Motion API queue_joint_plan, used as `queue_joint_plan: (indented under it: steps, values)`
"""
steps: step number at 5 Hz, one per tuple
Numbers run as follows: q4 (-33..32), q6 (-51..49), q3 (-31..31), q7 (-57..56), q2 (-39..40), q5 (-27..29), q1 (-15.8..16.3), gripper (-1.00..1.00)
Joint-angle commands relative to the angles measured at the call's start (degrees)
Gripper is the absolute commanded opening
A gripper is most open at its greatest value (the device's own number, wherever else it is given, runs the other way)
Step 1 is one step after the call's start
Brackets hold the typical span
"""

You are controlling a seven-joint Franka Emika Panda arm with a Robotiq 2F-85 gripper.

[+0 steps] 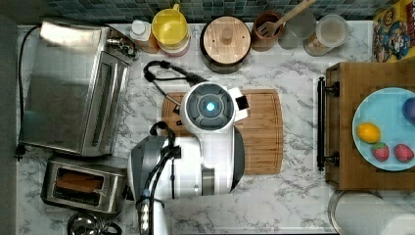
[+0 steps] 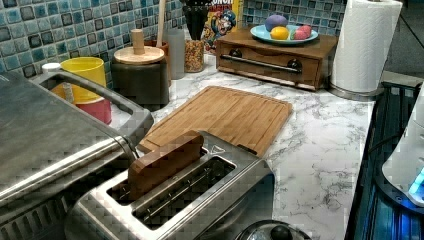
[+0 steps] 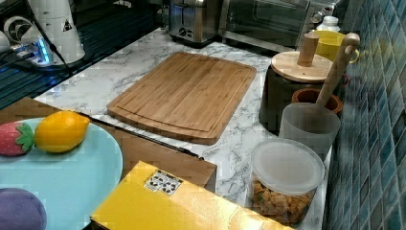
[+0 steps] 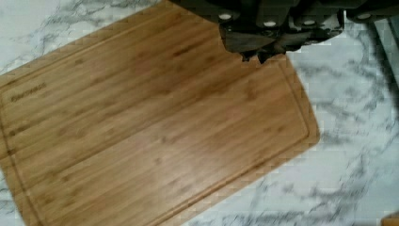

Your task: Turn on the toaster.

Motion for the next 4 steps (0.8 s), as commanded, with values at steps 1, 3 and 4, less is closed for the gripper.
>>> queue_joint_plan:
  steps: [1,3,4]
  values:
    - [-8.32,2.73,3.36,-8.0,-4.13,2.3,7.21,-1.0]
    - [-14.63,4.57,5.17,-10.39,-5.06,3.66,9.46,-1.0]
    - [-16.73,3.77,6.61,-10.19,-6.9,5.44,10.54,-1.0]
